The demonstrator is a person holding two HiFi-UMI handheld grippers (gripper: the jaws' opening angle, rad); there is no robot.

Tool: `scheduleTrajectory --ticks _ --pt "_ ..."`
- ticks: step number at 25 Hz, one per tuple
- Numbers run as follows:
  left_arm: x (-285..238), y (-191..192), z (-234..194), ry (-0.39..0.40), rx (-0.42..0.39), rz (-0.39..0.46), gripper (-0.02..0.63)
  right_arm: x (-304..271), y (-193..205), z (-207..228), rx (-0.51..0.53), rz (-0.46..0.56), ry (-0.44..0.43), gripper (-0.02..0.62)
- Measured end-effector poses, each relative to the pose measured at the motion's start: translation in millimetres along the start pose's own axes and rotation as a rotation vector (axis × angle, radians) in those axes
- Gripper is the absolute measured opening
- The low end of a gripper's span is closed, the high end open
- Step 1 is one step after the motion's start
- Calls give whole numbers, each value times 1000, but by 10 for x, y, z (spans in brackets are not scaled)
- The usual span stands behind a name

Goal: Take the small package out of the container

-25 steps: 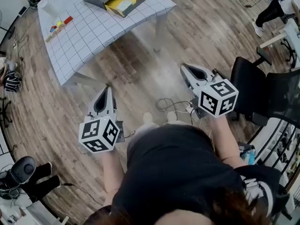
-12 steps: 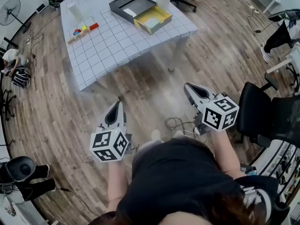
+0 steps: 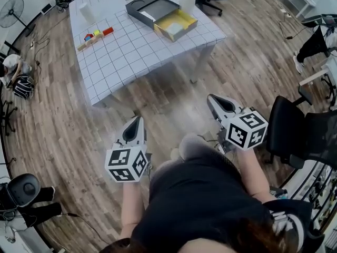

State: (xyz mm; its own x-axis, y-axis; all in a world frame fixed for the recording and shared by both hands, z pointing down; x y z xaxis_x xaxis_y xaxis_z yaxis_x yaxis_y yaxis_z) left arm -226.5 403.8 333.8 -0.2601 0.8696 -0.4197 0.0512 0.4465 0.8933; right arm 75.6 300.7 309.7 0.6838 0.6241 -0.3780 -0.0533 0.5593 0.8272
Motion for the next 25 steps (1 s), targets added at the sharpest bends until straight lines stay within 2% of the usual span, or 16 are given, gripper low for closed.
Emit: scheduleTrajectory --ticks 7,11,16,25 --pt "-337 -113 -25 -43 19 -27 26 -372 -149 269 10 -29 -45 14" --pt "-698 -257 36 -75 38 -2 26 -588 -334 538 33 -56 -91 14" --pt "-1309 -546 184 -56 -24 -4 26 -837 -568 970 33 -72 -129 14" --pt "-2305 -1036 408 -39 -73 -56 26 -1174 -1036 1599 55 -98 -176 14"
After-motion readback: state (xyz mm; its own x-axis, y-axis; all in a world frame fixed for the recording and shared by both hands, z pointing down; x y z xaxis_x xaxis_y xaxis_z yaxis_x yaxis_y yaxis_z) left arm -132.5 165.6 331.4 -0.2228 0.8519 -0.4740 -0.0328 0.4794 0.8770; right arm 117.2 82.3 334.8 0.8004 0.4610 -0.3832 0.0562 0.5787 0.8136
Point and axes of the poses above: the fingertips, and each gripper's own axes: x backward along the fingers, z to its right, y out of its underside, the point moved 10 cm from there along x, backward along the fingers, and after that the axes turned 8 degrees about -x, right-handed, at the moved point
